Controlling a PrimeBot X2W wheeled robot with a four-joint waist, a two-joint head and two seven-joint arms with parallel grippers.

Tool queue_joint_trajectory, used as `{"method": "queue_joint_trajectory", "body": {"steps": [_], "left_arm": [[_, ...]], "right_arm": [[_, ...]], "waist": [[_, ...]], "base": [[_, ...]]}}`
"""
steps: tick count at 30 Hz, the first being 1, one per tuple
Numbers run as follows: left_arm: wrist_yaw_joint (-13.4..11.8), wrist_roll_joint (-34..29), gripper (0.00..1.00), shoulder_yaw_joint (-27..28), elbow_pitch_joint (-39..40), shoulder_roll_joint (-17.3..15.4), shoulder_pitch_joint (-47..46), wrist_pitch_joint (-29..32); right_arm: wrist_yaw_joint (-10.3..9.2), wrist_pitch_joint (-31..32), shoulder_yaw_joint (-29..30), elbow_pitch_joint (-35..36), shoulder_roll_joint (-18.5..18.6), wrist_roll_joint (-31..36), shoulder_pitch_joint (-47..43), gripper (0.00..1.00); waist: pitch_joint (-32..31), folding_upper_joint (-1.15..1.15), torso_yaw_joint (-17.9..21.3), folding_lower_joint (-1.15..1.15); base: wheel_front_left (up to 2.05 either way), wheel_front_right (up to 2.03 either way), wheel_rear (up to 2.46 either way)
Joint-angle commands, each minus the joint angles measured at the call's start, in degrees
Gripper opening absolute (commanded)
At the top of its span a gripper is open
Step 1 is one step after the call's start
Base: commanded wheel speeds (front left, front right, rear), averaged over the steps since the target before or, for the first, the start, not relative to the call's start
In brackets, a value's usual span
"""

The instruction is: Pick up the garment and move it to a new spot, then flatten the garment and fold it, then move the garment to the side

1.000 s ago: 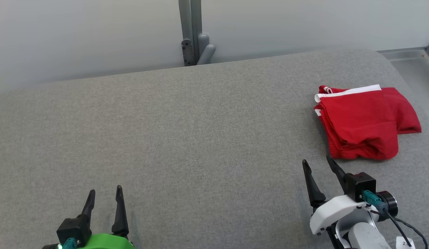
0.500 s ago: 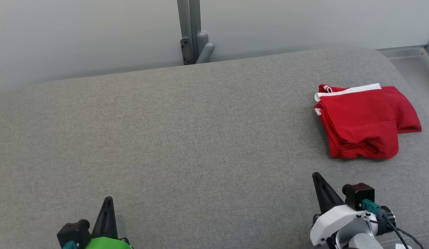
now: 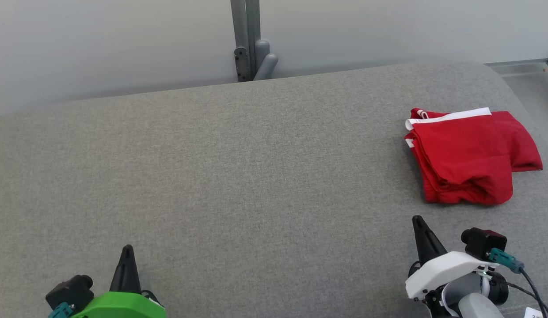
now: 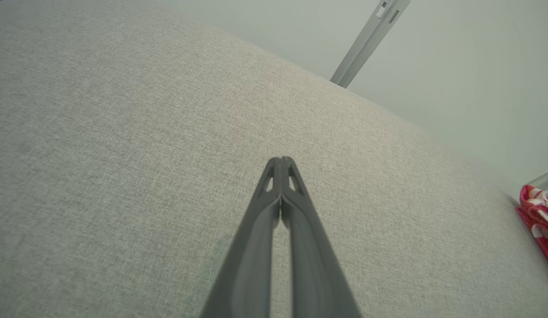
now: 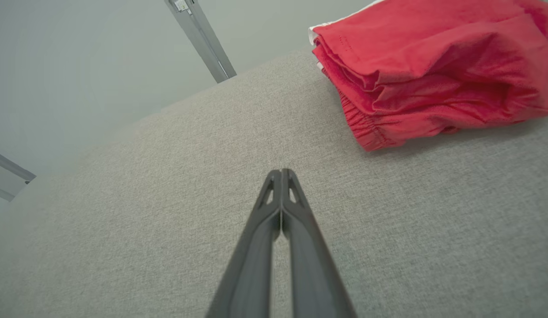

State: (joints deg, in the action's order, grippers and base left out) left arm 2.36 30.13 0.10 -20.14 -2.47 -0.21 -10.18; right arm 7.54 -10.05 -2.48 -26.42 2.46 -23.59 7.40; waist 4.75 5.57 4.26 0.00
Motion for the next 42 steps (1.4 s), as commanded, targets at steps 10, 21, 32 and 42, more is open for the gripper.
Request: {"method": "queue_joint_trajectory", "body": {"steps": [10,21,32,42], "left_arm": [[0.0,11.0,0.0,1.4,2.4,-0.2,-3.0,2.7],[0.0,18.7,0.0,2.2,3.2,-0.3,-4.1,4.8],[0.0,26.2,0.0,3.1,3.9,-0.3,-5.3,7.0],[0.0,32.4,0.0,3.8,4.5,-0.4,-6.2,8.7]], "right_arm": [[-0.02,2.8,1.8,2.2,0.2,-12.0,2.2,0.0],[-0.03,4.9,3.0,2.9,0.3,-20.5,2.7,0.0],[-0.04,7.0,4.2,3.6,0.3,-28.8,3.2,0.0],[-0.04,8.7,5.2,4.2,0.4,-35.7,3.5,0.0]], "waist": [[0.1,0.01,-0.4,0.0],[0.1,0.01,-0.8,0.0],[0.2,0.01,-1.3,0.0],[0.3,0.01,-1.7,0.0]], "base": [[0.0,0.0,0.0],[0.0,0.0,0.0],[0.0,0.0,0.0],[0.0,0.0,0.0]]}}
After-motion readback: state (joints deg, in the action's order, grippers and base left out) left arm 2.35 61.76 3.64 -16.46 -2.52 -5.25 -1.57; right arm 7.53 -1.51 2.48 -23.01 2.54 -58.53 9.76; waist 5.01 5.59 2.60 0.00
